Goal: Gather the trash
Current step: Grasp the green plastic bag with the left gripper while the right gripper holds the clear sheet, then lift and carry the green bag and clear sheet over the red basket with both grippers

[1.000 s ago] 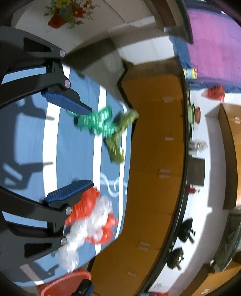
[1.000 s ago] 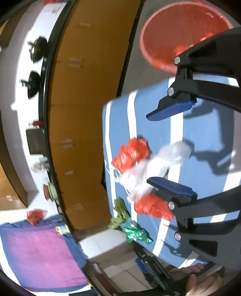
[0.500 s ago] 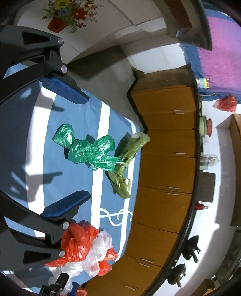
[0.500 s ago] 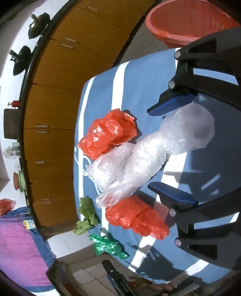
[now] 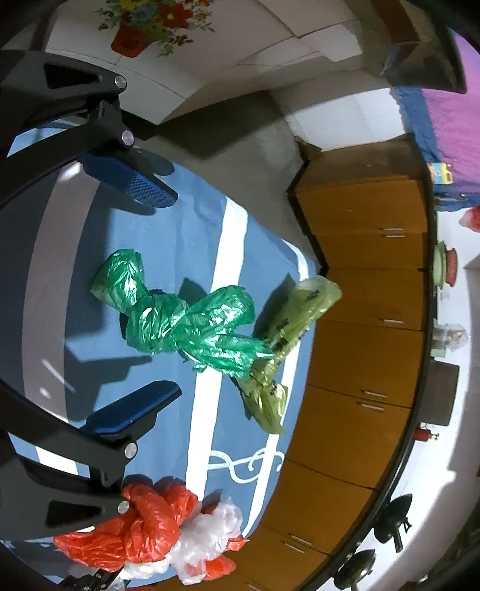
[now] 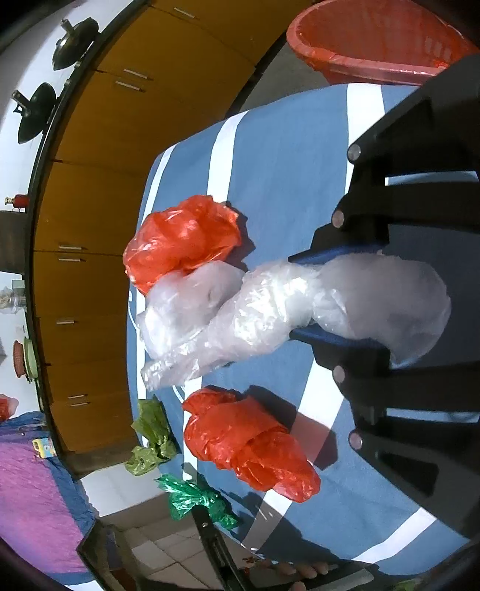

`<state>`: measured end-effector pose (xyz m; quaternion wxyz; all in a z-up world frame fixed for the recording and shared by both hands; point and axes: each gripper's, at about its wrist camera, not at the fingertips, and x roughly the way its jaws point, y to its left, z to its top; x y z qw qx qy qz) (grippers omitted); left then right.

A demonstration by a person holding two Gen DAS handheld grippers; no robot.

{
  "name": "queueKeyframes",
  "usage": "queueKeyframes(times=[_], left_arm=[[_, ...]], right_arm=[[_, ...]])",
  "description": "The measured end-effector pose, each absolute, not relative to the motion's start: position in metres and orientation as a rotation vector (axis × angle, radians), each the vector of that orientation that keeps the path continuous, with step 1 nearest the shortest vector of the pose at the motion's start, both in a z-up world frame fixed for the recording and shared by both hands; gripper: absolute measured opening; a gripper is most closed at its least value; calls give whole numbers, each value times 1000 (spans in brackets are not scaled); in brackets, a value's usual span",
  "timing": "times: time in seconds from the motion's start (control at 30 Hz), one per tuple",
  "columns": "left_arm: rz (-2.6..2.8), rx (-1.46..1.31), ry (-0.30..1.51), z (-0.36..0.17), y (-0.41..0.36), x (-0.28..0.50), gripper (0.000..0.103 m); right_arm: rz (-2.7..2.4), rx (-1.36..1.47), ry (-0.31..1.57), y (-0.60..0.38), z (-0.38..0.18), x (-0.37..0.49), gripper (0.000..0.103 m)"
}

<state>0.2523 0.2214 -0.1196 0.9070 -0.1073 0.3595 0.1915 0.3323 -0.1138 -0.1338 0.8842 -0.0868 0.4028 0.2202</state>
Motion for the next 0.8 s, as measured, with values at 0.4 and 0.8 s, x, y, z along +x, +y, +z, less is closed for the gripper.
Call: queueKeyframes(times=[0.4,0.8], left_arm=[[333,-237,832,-130,224,269,63],[316,-248,803,-123,217,254,34]], right_arm=[[490,-137,821,-126,-127,320,32],[485,-92,803,-143,-116,307,31]])
